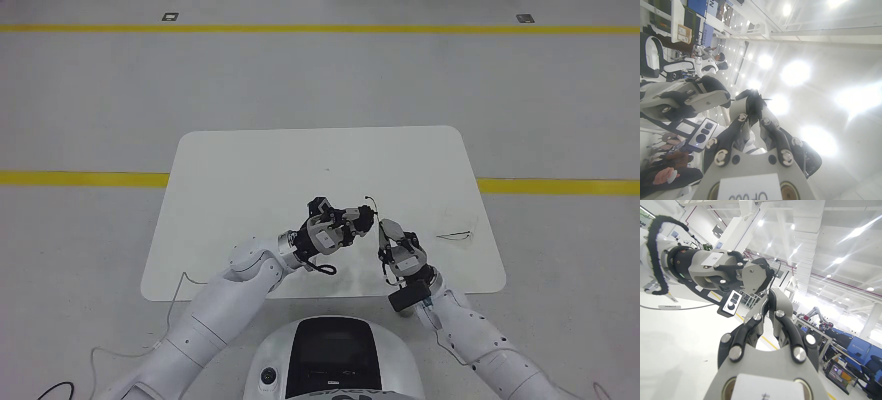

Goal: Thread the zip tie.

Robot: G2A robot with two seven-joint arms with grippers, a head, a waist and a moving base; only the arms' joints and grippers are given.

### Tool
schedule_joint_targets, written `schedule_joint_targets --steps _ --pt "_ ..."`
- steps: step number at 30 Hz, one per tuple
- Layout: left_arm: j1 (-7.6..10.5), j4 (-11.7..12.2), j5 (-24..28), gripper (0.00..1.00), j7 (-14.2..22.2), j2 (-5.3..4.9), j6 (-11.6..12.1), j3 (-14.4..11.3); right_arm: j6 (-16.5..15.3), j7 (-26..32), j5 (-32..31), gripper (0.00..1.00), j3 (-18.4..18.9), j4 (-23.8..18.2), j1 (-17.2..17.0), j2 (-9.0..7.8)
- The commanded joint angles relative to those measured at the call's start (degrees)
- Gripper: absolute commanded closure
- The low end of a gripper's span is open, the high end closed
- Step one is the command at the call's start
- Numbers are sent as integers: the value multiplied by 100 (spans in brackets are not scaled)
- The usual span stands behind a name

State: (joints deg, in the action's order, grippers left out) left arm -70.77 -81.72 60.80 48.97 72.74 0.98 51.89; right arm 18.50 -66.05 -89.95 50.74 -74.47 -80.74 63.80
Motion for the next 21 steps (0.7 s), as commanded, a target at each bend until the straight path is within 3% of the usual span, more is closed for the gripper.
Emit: schedule_joint_targets --steps 1,21 --pt "0 0 0 100 0 0 0 0 4 2 0 100 -8 1 4 -10" --pt "0 0 0 100 0 0 0 0 47 26 0 100 -121 59 24 -101"
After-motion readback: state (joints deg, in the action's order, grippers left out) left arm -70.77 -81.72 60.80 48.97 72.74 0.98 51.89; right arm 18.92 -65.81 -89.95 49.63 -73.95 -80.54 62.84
